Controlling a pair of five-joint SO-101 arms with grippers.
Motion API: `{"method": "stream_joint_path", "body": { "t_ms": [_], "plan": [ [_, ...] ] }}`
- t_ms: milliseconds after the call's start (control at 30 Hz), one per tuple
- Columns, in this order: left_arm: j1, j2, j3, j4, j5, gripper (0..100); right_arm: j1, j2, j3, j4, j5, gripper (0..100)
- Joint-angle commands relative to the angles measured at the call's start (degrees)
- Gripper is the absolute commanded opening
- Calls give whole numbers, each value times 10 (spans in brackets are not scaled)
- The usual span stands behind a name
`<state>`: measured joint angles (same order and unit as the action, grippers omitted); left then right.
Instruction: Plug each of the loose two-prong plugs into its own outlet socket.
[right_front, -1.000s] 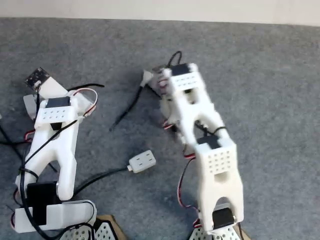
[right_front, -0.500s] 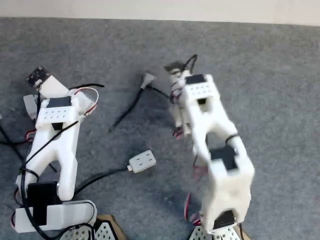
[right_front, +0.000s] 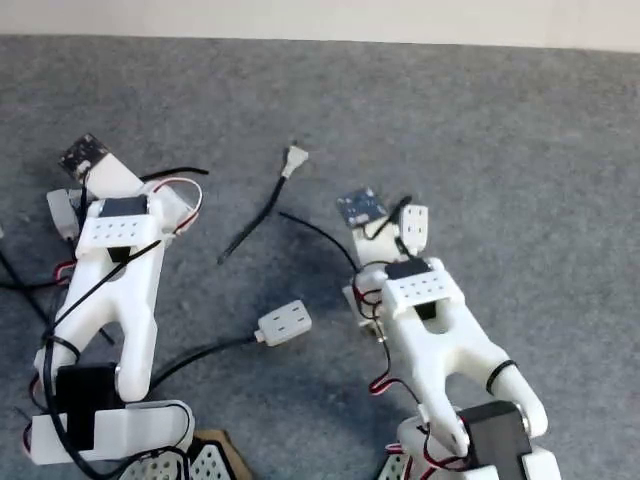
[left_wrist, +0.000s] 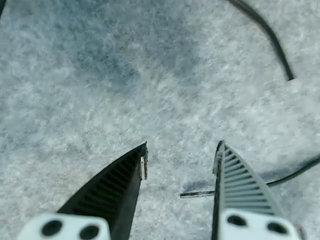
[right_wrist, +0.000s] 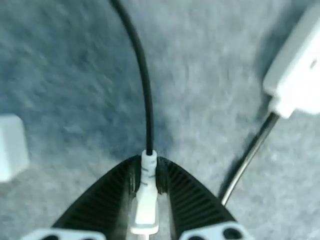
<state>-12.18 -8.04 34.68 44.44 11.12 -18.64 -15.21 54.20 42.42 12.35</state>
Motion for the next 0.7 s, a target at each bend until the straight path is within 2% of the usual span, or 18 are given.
{"method": "stream_joint_path", "body": {
  "t_ms": [0,233,433,600,667],
  "plan": [
    [7,-20,-2,-6,2,232,20,-27,11,-9,-6,5],
    [10,-20,-1,-6,2,232,56,-27,19,-6,-36,11],
    [10,-20,-3,-6,2,232,57,-27,19,-5,-39,12],
    [10,-20,-1,-6,2,232,54,-27,30,-6,-39,121],
    [10,-20,0,-6,2,232,53,-27,32,-7,-39,134]
  ]
}}
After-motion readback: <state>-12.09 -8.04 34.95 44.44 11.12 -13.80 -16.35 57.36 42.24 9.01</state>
